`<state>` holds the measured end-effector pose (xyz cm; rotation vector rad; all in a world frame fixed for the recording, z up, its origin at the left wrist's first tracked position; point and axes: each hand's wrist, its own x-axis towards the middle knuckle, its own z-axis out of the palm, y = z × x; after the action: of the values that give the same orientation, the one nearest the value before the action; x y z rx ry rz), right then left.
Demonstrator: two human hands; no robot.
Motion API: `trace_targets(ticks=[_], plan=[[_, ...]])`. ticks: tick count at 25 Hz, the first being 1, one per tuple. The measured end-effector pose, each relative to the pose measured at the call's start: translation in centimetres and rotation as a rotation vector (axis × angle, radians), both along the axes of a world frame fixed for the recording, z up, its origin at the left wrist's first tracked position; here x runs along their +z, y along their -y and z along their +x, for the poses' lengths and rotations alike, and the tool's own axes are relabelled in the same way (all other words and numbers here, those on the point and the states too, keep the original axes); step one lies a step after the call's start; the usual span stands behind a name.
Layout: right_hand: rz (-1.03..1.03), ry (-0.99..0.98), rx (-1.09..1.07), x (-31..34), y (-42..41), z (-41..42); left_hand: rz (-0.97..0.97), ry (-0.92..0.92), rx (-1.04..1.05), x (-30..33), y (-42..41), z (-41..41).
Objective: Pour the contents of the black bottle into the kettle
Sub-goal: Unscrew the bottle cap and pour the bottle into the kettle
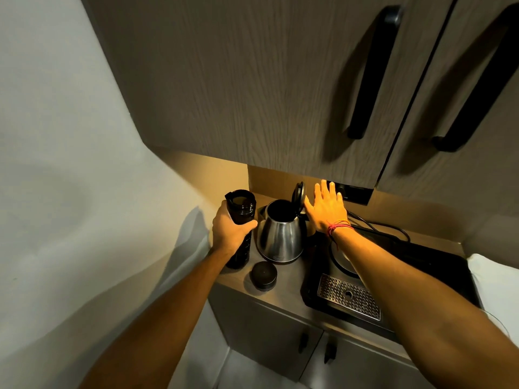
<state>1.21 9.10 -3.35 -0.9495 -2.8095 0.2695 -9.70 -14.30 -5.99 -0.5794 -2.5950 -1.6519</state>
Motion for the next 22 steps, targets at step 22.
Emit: trace_targets(ticks=[22], plan=[[-0.072,-0.022,-0.027,0.4,0.4,0.4,-1.12,-0.502,-0.152,7.1,-4.0,0.6]])
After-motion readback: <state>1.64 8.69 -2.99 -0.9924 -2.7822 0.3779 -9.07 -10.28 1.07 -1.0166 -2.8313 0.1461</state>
